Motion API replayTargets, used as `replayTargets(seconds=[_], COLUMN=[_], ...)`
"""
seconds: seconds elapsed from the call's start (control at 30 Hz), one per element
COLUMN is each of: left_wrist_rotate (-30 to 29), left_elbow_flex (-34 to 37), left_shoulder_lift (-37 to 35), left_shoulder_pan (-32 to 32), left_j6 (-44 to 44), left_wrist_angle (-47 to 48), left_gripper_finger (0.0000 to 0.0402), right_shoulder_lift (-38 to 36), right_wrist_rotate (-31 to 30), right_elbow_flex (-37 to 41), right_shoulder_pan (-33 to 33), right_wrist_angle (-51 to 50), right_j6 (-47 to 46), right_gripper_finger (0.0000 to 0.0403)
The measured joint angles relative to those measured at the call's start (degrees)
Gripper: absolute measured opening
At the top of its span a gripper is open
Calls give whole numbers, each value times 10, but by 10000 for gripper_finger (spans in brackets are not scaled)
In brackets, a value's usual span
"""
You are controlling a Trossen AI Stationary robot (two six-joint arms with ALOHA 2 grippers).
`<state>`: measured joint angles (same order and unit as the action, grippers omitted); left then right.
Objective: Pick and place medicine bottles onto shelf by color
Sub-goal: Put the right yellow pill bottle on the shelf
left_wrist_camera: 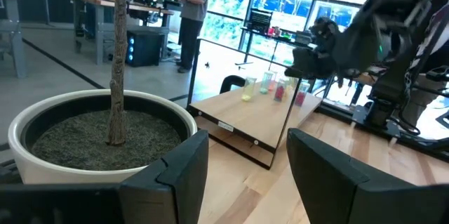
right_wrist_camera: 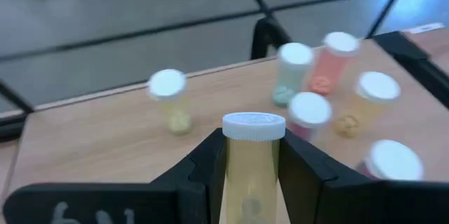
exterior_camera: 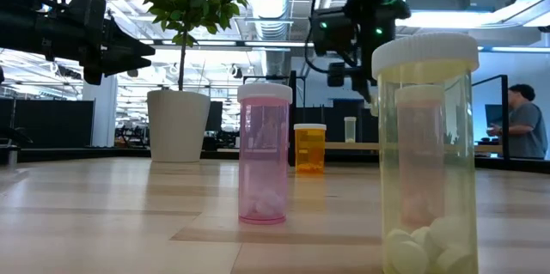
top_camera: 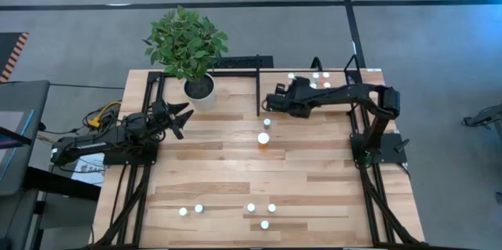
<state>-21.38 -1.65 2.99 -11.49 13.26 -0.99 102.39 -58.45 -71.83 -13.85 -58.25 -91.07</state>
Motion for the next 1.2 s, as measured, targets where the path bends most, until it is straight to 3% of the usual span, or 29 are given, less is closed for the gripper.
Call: replayTargets(seconds=[0.13, 0.53, 0.77, 0.97, 1.2], left_wrist_rotate=[0, 0, 0, 0, 0], left_elbow_flex=[0, 0, 0, 0, 0], left_shoulder_lift=[0, 0, 0, 0, 0], left_shoulder_pan=[0, 0, 0, 0, 0], left_j6=[0, 0, 0, 0, 0], left_wrist_angle=[0, 0, 0, 0, 0], left_gripper_finger=[181, 181, 181, 181, 181], right_shoulder_lift=[0, 0, 0, 0, 1], right_wrist_rotate=[-39, -76, -74, -75, -81], right_elbow_flex=[30, 79, 86, 87, 128], right_shoulder_pan=[23, 33, 14, -3, -5], right_wrist_angle=[-25, 53, 125, 154, 284], right_j6=[-76, -77, 11, 16, 117], right_gripper_finger=[128, 128, 128, 128, 128])
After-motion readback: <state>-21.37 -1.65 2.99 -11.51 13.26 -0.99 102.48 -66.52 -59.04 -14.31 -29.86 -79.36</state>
